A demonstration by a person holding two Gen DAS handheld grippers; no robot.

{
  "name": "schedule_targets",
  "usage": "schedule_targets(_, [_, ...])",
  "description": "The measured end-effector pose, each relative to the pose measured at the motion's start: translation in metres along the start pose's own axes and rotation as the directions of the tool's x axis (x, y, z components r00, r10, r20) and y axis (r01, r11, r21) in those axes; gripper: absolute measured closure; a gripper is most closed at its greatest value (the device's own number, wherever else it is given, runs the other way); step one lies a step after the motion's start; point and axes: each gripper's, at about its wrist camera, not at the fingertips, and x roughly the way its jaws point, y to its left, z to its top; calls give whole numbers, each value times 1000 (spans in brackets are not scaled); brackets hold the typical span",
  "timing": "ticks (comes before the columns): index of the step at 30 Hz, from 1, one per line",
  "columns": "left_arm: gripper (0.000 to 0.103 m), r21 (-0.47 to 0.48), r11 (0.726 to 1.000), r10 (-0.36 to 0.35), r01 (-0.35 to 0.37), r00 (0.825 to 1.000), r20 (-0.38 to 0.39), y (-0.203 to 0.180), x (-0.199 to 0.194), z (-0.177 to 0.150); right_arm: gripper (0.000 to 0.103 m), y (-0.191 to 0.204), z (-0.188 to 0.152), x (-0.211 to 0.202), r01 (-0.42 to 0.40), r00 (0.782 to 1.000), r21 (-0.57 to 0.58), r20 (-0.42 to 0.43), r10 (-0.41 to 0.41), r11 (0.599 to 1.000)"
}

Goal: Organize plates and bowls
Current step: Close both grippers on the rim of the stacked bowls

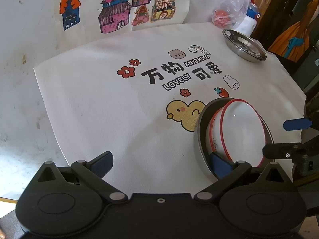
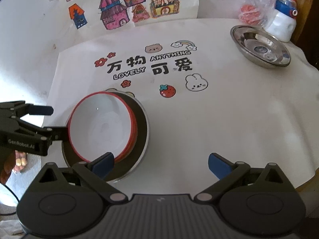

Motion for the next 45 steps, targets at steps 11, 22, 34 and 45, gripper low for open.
schedule_targets(11, [3, 80, 996, 34, -35, 999, 13, -7, 1, 5, 20, -6, 2, 0, -25, 999, -8, -38, 24, 1000])
schedule_targets(22, [14, 103, 994, 30, -30, 1000, 7, -12, 6, 9, 24, -11, 5, 6, -58, 996, 17, -64, 59, 998])
schedule_targets(34, [62, 140, 989, -36, 35, 999, 6, -25, 7, 13, 61, 2, 9, 2, -102, 991, 24, -89, 104, 995])
schedule_targets(45, [94, 156, 986, -60, 59, 998, 3, -37, 8, 13, 82, 10, 11, 10, -108, 986, 94, -117, 119, 990])
